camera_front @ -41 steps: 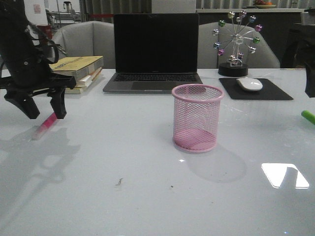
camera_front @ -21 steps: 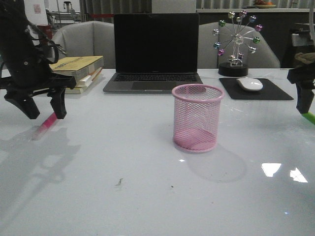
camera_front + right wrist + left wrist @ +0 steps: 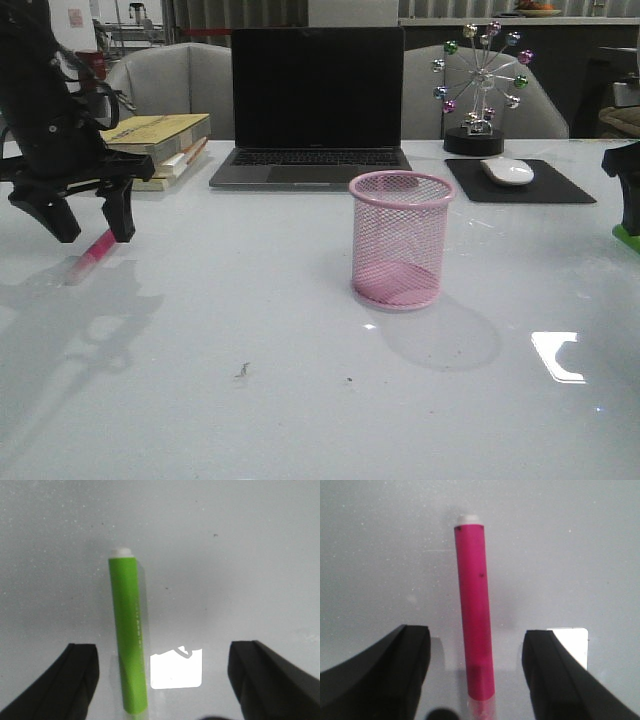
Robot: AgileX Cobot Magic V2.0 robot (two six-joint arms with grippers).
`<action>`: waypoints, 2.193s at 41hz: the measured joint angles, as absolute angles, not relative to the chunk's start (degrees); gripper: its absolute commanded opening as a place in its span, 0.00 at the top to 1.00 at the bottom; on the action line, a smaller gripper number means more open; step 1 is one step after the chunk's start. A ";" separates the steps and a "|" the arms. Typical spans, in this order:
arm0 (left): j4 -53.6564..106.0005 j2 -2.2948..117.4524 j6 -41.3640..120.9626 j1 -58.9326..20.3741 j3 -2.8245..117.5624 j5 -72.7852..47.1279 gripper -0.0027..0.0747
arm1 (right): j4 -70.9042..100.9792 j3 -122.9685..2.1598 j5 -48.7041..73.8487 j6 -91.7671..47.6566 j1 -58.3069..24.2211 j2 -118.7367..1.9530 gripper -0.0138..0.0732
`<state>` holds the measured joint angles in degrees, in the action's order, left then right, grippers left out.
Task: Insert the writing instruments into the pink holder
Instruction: 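Close the right gripper around the green marker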
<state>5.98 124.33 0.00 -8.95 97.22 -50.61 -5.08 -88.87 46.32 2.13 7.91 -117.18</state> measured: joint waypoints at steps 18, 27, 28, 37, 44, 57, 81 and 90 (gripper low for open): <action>5.98 124.33 0.00 -8.95 97.22 -50.63 0.38 | -2.06 -89.09 46.53 2.13 7.91 -117.78 0.12; 5.98 124.33 0.00 -8.95 97.22 -50.63 0.38 | -1.71 -89.08 46.39 2.13 7.91 -119.07 0.12; 5.98 124.33 0.00 -8.95 97.22 -50.63 0.38 | -1.71 -89.08 46.27 2.13 7.91 -119.07 0.12; 5.98 124.33 0.00 -8.95 97.22 -50.63 0.38 | -1.63 -89.08 44.69 2.13 7.80 -119.07 0.12; 5.98 124.52 0.00 -8.95 97.22 -50.63 0.38 | -1.63 -89.08 44.61 0.00 7.46 -119.19 0.12; 5.98 124.52 0.00 -8.95 97.22 -50.63 0.38 | -1.47 -89.08 45.37 -1.57 7.26 -121.02 0.12; 5.98 124.52 0.00 -8.95 97.22 -50.63 0.38 | -1.37 -89.11 46.62 -1.61 7.26 -121.06 0.52; 5.98 124.52 0.00 -8.95 97.22 -50.63 0.38 | -1.37 -89.20 46.63 -1.61 7.26 -121.15 0.60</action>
<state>5.98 124.52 0.00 -8.95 97.22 -50.63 -1.37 -89.20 46.63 -1.61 7.26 -121.15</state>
